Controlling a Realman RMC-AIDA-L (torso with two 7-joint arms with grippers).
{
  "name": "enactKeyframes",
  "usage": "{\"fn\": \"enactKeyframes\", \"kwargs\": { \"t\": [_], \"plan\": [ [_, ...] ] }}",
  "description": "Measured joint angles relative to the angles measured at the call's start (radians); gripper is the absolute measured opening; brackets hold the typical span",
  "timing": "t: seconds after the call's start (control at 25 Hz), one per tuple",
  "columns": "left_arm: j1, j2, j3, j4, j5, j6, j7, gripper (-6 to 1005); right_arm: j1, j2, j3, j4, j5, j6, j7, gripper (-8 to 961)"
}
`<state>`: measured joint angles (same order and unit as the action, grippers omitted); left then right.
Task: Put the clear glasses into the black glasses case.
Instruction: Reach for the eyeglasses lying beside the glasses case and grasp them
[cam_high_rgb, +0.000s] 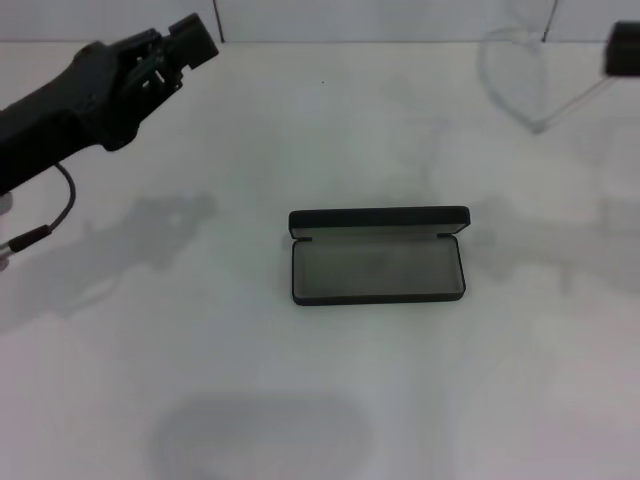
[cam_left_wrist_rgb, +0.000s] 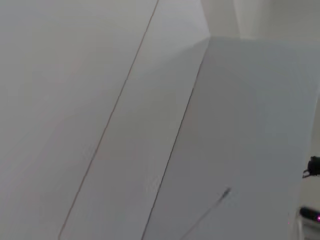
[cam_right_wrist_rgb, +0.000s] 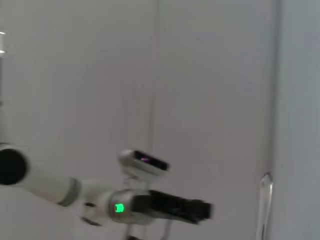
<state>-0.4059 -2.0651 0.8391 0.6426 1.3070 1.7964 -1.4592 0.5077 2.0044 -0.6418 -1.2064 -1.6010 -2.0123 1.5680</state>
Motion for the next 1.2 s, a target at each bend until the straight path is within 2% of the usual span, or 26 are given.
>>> {"fn": "enactKeyframes", "kwargs": {
  "t": [0.12, 0.24, 0.4, 0.52, 0.76, 0.96, 1.2],
  "plan": [
    [-0.021, 0.009, 0.000, 0.000, 0.003, -0.005, -0.070, 106, 0.024, 0.001, -0.063, 0.073, -0.003, -0.007, -0.098, 36],
    [-0.044, 0.028, 0.001, -0.001, 0.012, -0.040, -0.179, 114, 0.044, 0.001, -0.131, 0.121, -0.004, -0.007, -0.191, 37],
    [-0.075, 0.058, 0.000, -0.006, 0.054, -0.082, -0.296, 199, 0.065, 0.003, -0.203, 0.127, -0.004, -0.003, -0.270, 39],
    [-0.087, 0.071, 0.000, -0.014, 0.063, -0.089, -0.332, 264, 0.082, 0.003, -0.221, 0.120, -0.003, 0.003, -0.293, 40],
    [-0.078, 0.062, -0.040, -0.048, 0.060, -0.121, -0.298, 401, 0.090, 0.005, -0.213, 0.119, 0.029, 0.007, -0.326, 42],
    [-0.087, 0.063, -0.079, -0.129, 0.057, -0.128, -0.279, 398, 0.090, -0.006, -0.213, 0.119, 0.104, 0.004, -0.348, 44],
    [-0.089, 0.071, -0.079, -0.138, 0.040, -0.114, -0.325, 397, 0.089, -0.013, -0.213, 0.123, 0.201, -0.008, -0.397, 47]
  ]
}}
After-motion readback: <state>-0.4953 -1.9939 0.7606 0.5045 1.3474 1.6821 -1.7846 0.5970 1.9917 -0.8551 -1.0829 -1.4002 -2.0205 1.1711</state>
